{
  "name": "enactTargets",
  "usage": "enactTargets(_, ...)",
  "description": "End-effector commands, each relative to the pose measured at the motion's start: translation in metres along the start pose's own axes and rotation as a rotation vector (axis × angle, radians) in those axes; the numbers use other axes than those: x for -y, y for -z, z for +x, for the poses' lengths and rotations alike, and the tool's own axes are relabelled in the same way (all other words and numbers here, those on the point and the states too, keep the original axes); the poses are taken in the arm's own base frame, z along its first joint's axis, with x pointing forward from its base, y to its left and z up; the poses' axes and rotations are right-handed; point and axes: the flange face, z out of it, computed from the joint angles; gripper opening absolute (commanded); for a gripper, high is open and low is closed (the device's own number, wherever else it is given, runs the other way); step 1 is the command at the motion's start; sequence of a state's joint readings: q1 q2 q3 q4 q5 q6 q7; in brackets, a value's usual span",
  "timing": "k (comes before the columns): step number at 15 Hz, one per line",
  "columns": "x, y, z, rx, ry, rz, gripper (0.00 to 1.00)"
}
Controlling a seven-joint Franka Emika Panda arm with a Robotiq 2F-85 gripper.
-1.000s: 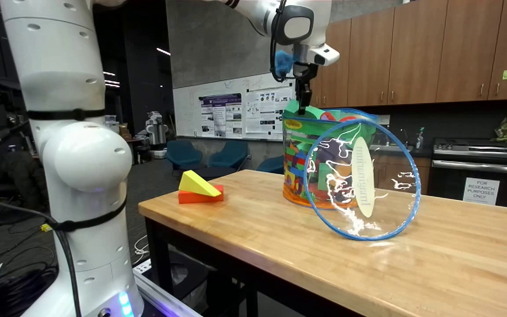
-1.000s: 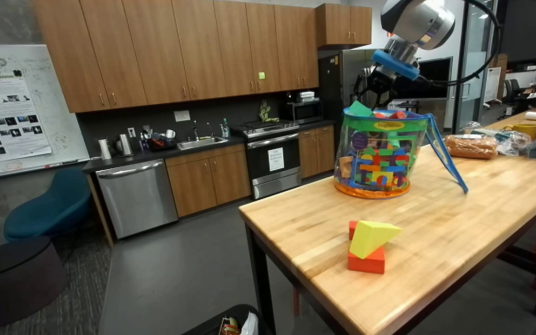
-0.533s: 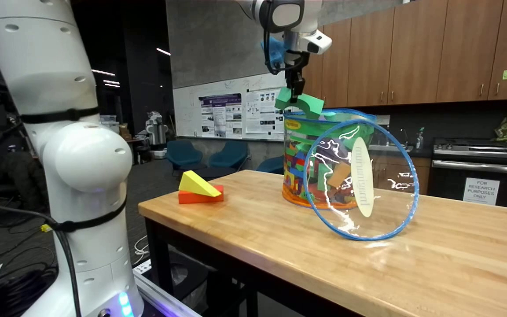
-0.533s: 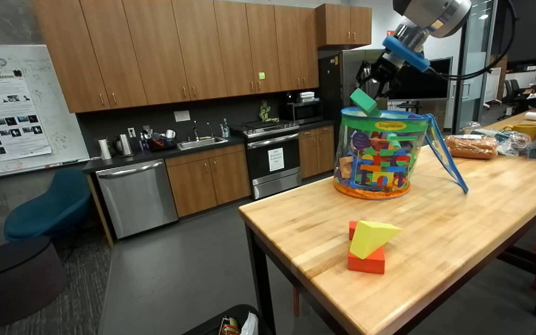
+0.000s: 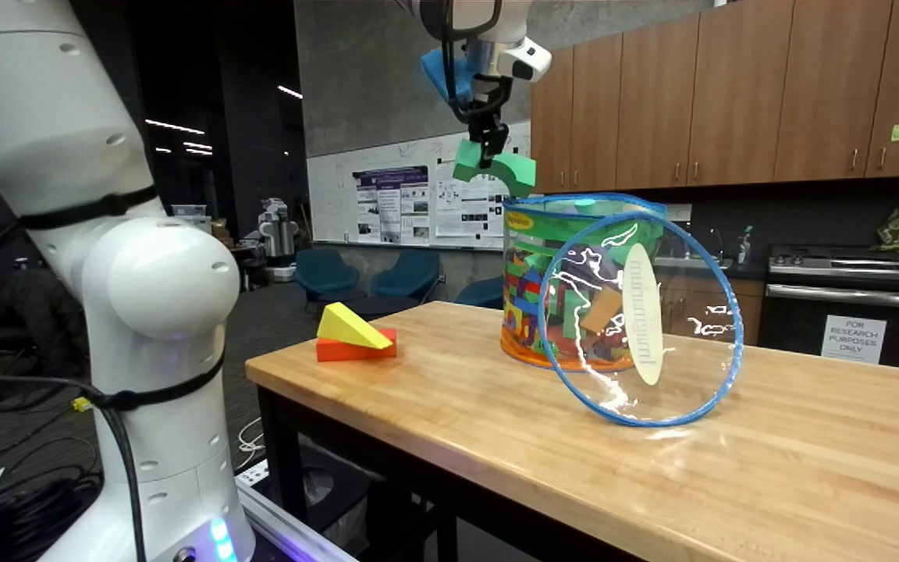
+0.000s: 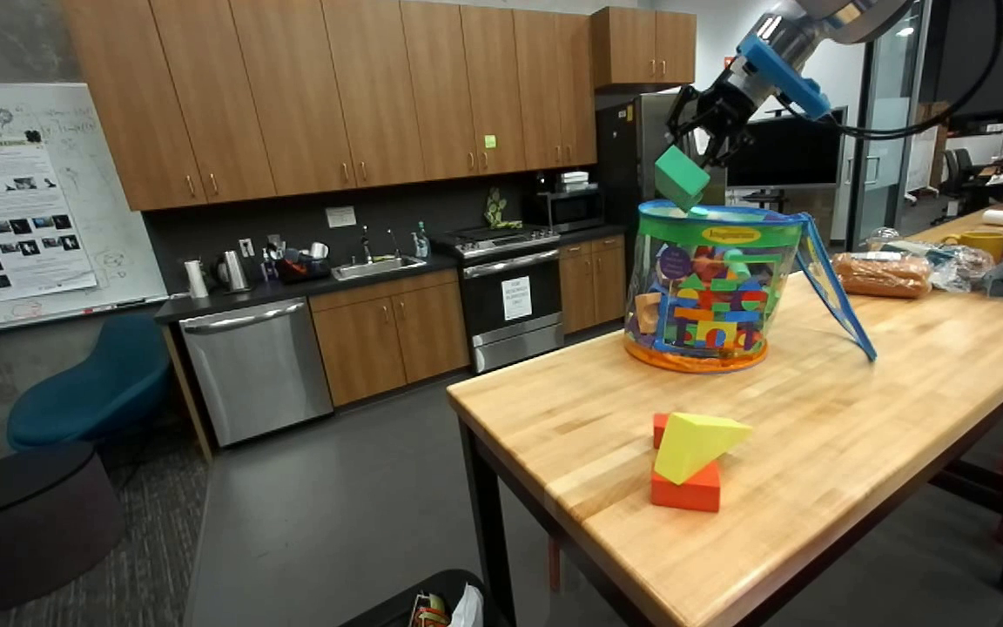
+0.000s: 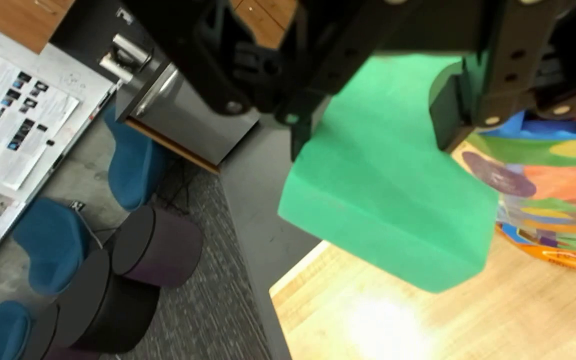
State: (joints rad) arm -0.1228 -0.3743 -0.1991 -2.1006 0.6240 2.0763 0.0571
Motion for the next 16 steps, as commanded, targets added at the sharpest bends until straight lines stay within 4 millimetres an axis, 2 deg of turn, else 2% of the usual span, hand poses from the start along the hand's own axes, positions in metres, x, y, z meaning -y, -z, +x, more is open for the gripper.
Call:
enactTargets(1,0.013,-0.008,-0.043,0.085,0.138,0.027,0.32)
enactTargets(8,0.033,-0.067,-0.115,0.344,0.433,0.077,0.32)
enactTargets(12,0.033,-0.096,-0.140,0.473,0.540,0.121,0.32)
enactTargets(16,0.025,-0.124,-0.158,0.587,0.593,0.159,0.32)
